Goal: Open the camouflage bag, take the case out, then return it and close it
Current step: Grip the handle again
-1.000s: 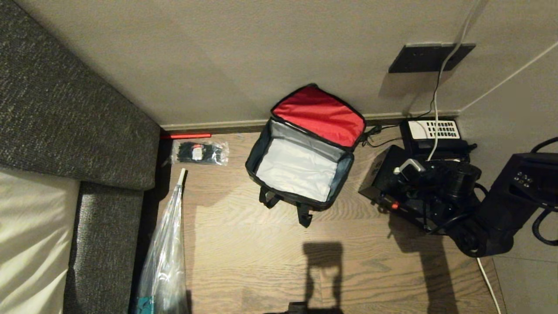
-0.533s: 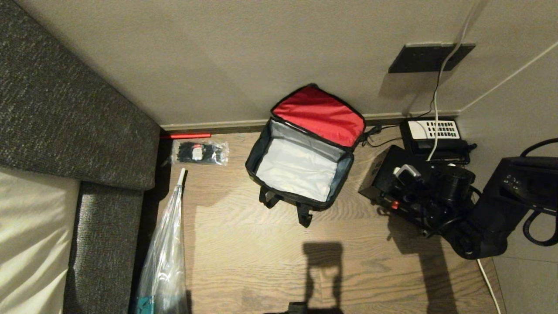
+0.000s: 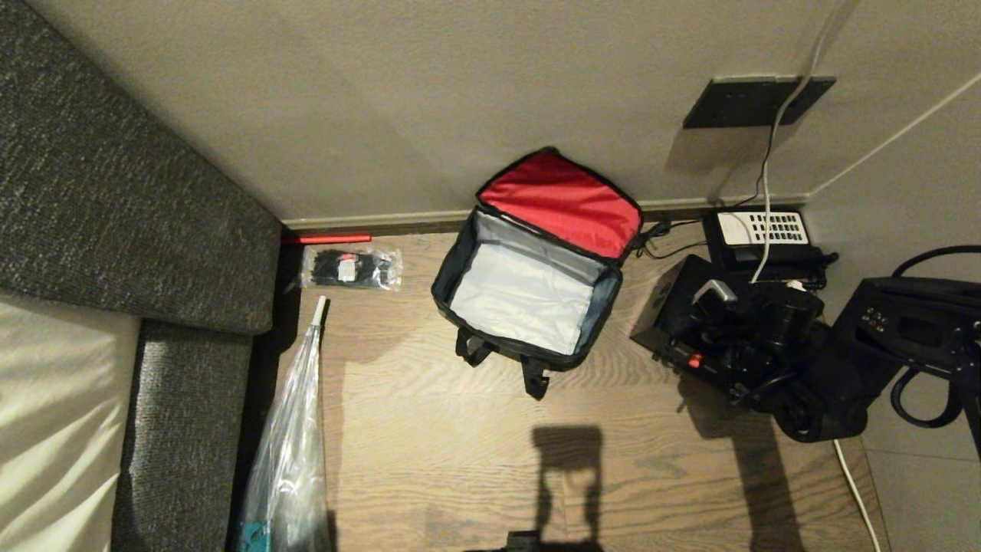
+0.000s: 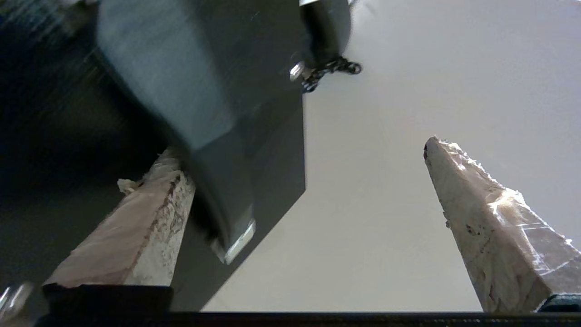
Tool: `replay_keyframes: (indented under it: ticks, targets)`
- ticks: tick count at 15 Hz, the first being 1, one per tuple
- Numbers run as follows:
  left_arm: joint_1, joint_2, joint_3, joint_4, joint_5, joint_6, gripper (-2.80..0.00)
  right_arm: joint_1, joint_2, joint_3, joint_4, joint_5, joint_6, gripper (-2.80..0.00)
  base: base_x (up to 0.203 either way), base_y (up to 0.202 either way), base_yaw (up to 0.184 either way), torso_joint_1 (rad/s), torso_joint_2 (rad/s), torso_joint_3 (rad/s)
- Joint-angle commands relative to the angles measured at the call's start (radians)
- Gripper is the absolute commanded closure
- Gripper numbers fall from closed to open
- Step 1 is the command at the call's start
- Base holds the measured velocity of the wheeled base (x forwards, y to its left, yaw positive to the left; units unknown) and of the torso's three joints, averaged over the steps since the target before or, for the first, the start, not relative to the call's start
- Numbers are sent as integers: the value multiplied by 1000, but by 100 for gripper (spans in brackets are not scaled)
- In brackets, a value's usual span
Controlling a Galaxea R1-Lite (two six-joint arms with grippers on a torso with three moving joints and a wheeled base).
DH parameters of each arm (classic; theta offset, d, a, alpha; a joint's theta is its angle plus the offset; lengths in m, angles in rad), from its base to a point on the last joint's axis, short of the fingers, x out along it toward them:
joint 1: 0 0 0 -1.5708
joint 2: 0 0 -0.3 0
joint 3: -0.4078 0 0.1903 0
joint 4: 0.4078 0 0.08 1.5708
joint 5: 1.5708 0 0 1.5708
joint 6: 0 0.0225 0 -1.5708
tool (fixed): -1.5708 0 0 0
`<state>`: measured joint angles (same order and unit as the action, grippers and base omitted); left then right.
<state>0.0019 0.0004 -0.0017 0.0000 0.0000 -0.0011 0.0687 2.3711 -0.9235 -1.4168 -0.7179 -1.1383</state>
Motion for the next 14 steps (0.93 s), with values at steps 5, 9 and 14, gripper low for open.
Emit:
replay_keyframes:
  ticks: [5, 9, 14]
  targets:
    - [1, -3, 0, 0, 0, 0, 0, -69, 33, -190, -18, -19, -45, -280, 0, 0, 0, 0, 0, 0]
    - [1, -3, 0, 0, 0, 0, 0, -95, 30, -219, 5, -26, -65, -280, 0, 0, 0, 0, 0, 0]
    - [1, -3, 0, 0, 0, 0, 0, -99, 22, -220, 39, -24, -57, 0, 0, 0, 0, 0, 0, 0]
